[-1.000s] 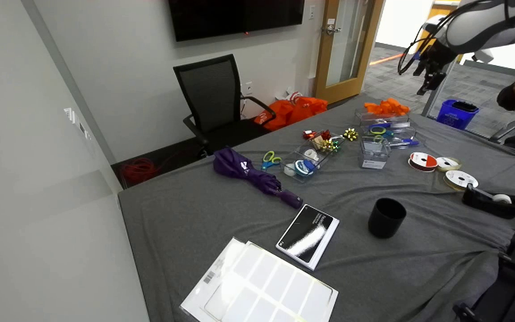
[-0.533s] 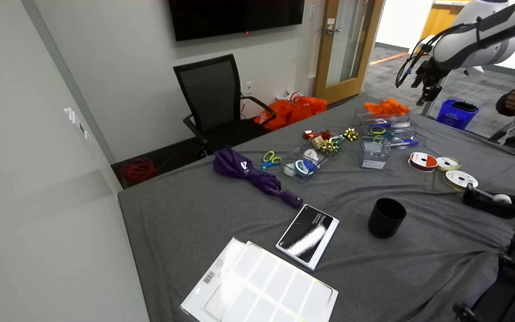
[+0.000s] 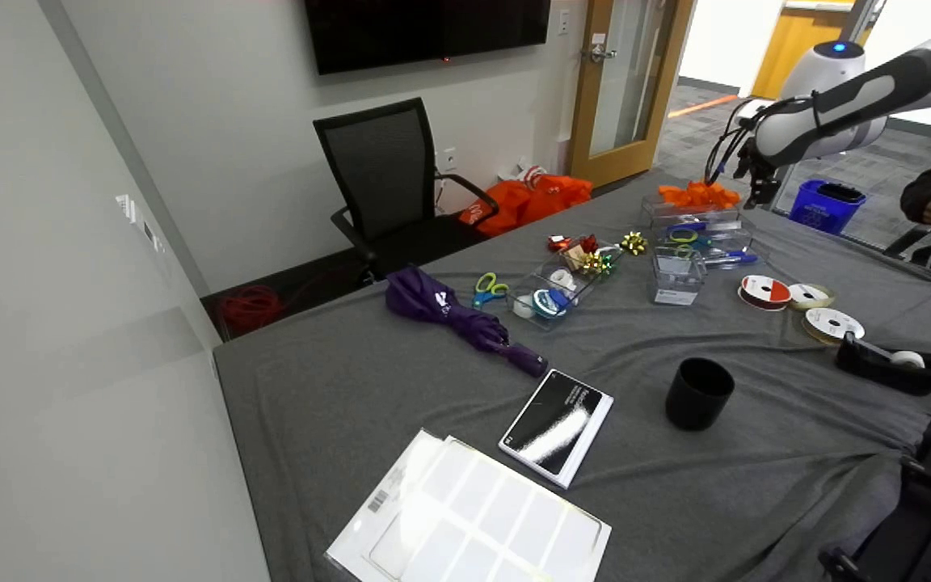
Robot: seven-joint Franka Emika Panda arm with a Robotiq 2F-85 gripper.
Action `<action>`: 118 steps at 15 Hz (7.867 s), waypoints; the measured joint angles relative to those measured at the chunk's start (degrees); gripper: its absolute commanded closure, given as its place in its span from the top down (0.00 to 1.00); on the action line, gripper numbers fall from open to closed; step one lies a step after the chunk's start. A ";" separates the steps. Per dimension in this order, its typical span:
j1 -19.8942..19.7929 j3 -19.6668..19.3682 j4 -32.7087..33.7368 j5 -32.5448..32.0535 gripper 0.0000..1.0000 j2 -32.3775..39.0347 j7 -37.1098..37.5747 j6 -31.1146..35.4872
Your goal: Put the circular object inside the transparent box
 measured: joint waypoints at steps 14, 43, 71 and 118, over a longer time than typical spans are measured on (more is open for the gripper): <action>-6.63 3.60 13.23 -4.57 1.00 15.04 -9.05 2.26; -11.33 10.47 22.35 -4.19 0.06 19.90 -17.92 1.54; -0.82 13.46 -4.85 3.18 0.06 -2.36 -23.90 -7.94; -4.17 9.73 -35.27 13.62 1.00 -14.13 -48.74 15.29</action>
